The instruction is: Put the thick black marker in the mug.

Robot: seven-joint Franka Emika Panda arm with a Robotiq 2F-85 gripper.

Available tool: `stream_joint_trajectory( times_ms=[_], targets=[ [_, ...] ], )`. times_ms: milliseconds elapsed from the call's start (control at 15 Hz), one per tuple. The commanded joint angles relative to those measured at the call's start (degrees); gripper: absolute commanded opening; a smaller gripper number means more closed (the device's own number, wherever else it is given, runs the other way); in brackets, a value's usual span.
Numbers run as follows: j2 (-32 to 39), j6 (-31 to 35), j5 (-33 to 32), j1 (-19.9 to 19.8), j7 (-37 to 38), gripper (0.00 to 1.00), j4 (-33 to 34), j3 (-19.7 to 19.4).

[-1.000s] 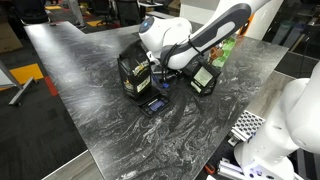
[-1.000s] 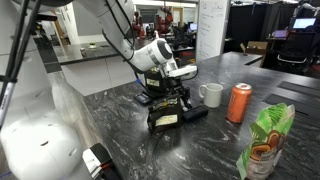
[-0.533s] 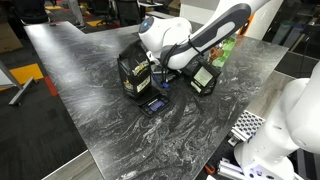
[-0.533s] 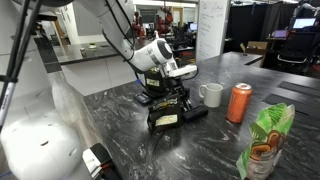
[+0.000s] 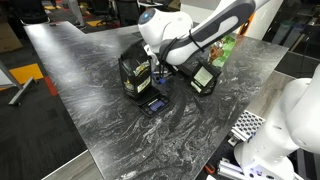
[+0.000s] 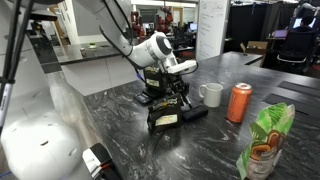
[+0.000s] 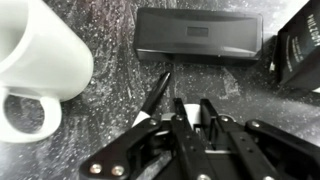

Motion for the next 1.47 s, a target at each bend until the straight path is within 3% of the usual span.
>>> stream_joint_trajectory(
  times_ms=[0,333,467,867,1200,1400],
  targets=[
    [-10.0,-2.1,5.3,-0.2,-1.4,0.05,-0.1,1.3],
    [-18.7,-3.9,9.4,-0.4,2.1,0.05,2.6,0.2],
    [-19.2,-0.6,13.1,-0.8,3.6,0.05,3.0,-2.2],
    [-14.2,19.5,23.6,-2.2,4.3,0.05,2.7,-9.1],
    [-10.0,38.1,31.8,-3.0,8.6,0.05,0.5,-10.2],
    [-9.5,43.3,32.8,-4.1,13.0,0.05,-2.8,-9.9]
  ],
)
